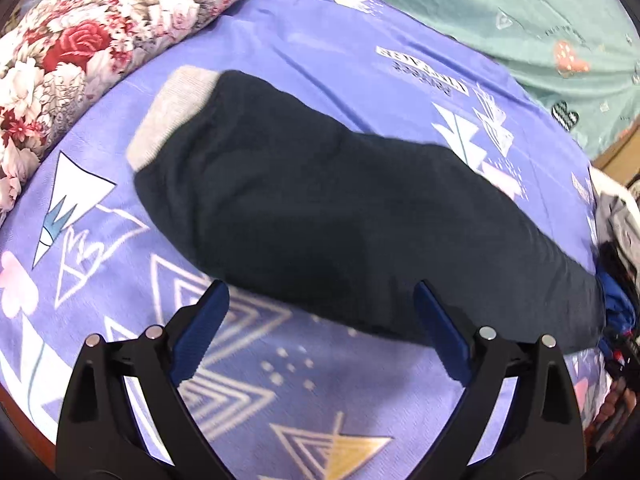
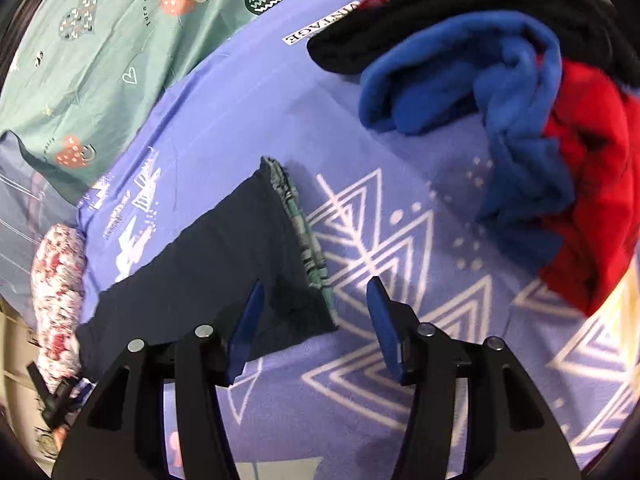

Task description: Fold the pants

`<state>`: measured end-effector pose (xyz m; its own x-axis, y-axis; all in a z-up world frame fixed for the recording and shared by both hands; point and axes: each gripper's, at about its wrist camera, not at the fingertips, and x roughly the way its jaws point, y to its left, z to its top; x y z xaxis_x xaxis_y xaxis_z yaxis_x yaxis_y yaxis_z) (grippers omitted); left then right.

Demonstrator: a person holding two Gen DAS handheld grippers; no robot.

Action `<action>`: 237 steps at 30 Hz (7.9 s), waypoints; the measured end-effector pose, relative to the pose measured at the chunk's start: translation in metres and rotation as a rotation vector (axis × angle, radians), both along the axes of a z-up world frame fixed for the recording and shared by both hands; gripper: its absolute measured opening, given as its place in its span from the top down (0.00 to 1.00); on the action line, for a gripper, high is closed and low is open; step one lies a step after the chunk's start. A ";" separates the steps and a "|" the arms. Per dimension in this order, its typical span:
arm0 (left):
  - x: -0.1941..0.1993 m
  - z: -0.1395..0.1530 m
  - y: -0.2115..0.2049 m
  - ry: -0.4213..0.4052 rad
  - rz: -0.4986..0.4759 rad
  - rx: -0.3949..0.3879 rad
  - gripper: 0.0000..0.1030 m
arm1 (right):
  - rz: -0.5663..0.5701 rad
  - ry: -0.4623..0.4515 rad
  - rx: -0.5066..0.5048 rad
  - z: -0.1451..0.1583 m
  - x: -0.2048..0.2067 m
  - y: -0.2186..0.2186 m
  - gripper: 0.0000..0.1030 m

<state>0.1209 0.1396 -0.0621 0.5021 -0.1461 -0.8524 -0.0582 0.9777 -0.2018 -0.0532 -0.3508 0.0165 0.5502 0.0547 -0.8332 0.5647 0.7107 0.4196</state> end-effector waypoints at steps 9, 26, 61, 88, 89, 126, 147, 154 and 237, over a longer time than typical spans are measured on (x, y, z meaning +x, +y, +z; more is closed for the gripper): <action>0.009 -0.015 -0.009 0.052 0.012 -0.002 0.08 | 0.001 -0.018 -0.028 -0.002 0.017 0.001 0.74; 0.034 -0.025 0.025 0.074 0.147 0.099 0.12 | 0.049 0.009 -0.033 0.001 0.027 0.002 0.88; 0.021 -0.017 -0.045 0.004 -0.120 0.159 0.13 | 0.042 0.026 0.014 -0.009 0.023 0.017 0.80; 0.003 0.010 0.024 -0.044 -0.029 -0.091 0.13 | 0.697 0.058 -0.046 -0.017 0.182 0.281 0.79; 0.004 0.010 0.021 -0.045 -0.034 -0.091 0.13 | 0.701 0.057 -0.045 -0.015 0.182 0.282 0.79; -0.009 0.030 -0.117 0.099 -0.346 -0.305 0.11 | 0.519 -0.089 0.123 -0.015 0.133 0.141 0.43; 0.033 -0.011 -0.109 0.231 -0.134 -0.346 0.11 | 0.608 -0.040 -0.034 -0.005 0.096 0.146 0.44; 0.021 0.023 -0.118 0.149 -0.197 -0.352 0.11 | 0.607 -0.072 -0.038 0.004 0.095 0.146 0.44; 0.028 -0.010 -0.102 0.200 -0.232 -0.347 0.69 | 0.623 -0.021 0.004 -0.010 0.175 0.154 0.95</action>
<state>0.1485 0.0374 -0.0722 0.2529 -0.5293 -0.8099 0.0834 0.8459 -0.5268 0.1218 -0.1965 0.0067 0.4297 0.3740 -0.8219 0.0359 0.9024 0.4294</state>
